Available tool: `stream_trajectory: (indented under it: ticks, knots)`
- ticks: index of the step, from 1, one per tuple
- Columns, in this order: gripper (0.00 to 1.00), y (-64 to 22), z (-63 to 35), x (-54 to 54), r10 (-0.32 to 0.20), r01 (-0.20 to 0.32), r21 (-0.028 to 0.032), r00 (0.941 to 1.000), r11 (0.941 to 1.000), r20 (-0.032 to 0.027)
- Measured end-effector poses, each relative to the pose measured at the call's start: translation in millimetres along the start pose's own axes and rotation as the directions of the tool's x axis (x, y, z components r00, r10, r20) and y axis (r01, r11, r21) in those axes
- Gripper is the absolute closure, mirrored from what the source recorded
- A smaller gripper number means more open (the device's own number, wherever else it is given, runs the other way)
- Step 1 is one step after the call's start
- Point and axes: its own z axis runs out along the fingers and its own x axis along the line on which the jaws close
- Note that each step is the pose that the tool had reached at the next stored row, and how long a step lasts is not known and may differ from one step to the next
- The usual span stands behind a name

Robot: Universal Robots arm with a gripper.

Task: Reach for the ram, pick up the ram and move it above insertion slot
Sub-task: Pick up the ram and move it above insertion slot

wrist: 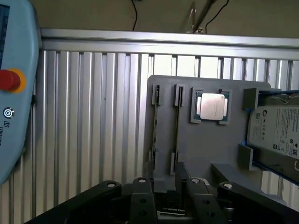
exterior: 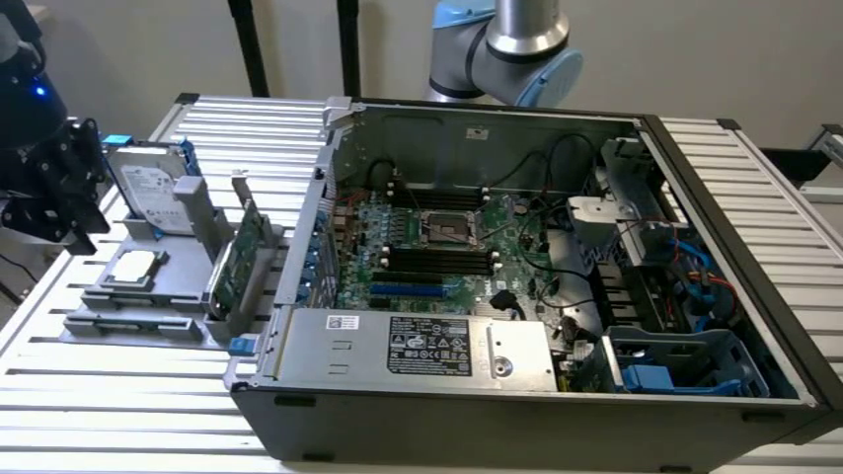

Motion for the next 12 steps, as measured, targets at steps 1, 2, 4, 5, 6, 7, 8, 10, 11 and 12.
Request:
stream_trajectory:
  ticks: [1, 2, 4, 5, 6, 7, 8, 10, 11, 12]
  knots:
    - [0.64, 0.0, 0.5, 0.0, 0.0, 0.0, 0.0002, 1.0, 1.0, 0.0002]
    - [0.58, 0.0, 1.3, 0.0, 0.0, 0.0, 0.0003, 1.0, 1.0, 0.0002]
    - [0.58, 0.0, 4.2, 0.0, 0.0, 0.0, 0.0002, 1.0, 1.0, 0.0001]
    - [0.58, 0.1, 6.0, 0.0, 0.0, 0.0, 0.0003, 1.0, 1.0, 0.0001]
    - [0.58, 0.3, 7.8, -0.1, 0.0, 0.0, 0.0006, 1.0, 1.0, 0.0001]
    - [0.58, 0.6, 9.6, -0.1, 0.0, 0.0, 0.0006, 1.0, 1.0, 0.0001]
    - [0.58, 1.0, 11.4, -0.1, 0.0, 0.0, 0.0007, 1.0, 1.0, 0.0001]
    - [0.58, 1.8, 15.1, -0.1, 0.0, 0.0, 0.0006, 1.0, 1.0, 0.0]
    - [0.58, 2.1, 16.9, -0.1, 0.0, 0.0, 0.0006, 1.0, 1.0, 0.0]
    - [0.58, 2.5, 18.7, -0.1, 0.0, 0.0, 0.0006, 1.0, 1.0, 0.0]
